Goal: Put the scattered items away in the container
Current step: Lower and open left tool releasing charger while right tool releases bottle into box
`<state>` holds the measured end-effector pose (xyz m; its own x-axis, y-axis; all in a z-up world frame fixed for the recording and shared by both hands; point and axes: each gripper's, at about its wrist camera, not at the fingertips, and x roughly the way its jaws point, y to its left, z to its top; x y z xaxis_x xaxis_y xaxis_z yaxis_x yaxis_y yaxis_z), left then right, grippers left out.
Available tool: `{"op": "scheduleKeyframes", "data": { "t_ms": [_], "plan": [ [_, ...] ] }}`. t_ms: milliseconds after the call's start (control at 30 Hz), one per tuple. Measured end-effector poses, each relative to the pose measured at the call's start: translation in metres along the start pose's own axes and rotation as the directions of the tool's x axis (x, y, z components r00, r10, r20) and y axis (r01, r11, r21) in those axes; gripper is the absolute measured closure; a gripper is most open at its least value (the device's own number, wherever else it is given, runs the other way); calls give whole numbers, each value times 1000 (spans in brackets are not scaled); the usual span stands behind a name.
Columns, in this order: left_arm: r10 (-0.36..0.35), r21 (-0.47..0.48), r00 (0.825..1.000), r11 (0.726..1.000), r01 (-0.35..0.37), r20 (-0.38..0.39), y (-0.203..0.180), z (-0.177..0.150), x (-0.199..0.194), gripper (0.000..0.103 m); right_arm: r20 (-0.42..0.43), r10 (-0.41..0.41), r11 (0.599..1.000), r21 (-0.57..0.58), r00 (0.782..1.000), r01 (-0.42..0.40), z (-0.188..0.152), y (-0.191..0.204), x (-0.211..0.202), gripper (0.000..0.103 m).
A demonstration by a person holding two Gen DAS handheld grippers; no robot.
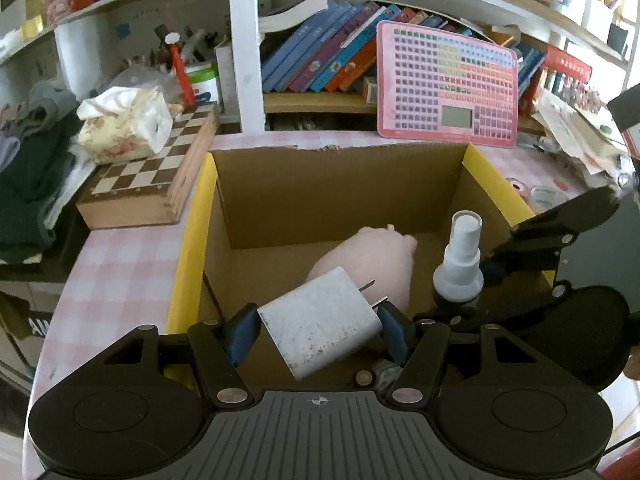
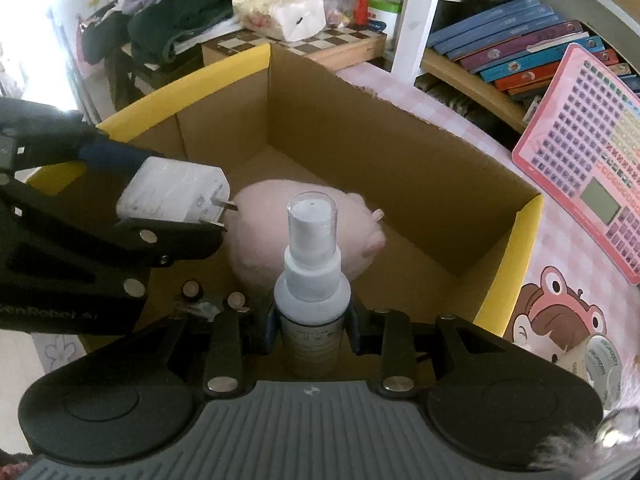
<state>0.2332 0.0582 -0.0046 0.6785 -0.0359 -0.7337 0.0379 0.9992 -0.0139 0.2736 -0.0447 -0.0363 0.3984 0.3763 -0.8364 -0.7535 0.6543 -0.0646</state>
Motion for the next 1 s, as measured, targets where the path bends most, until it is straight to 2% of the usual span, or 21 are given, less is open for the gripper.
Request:
{"op": "scheduleKeyframes", "data": {
  "t_ms": [200,267,367,667,1000],
  "plan": [
    [2,-12,1000,1000,-2,10,1,1,-1,36,2,-8,1000,-2,1000,8,1,1,0,71],
    [6,-36,999,999,-5,43,4,2,-6,30,32,-10,1000,0,999,10,2,2,-4,55],
    [13,-41,996,999,-9,85,4,4,-16,28,70,-29,1000,5,997,29,3,2,-12,48],
    [2,-50,982,999,8,189,4,6,-56,26,166,-91,995,56,982,83,5,1,-48,44],
    [-15,-29,971,999,23,238,5,-20,-106,24,270,-157,981,158,950,117,-10,17,-103,40]
  ]
}}
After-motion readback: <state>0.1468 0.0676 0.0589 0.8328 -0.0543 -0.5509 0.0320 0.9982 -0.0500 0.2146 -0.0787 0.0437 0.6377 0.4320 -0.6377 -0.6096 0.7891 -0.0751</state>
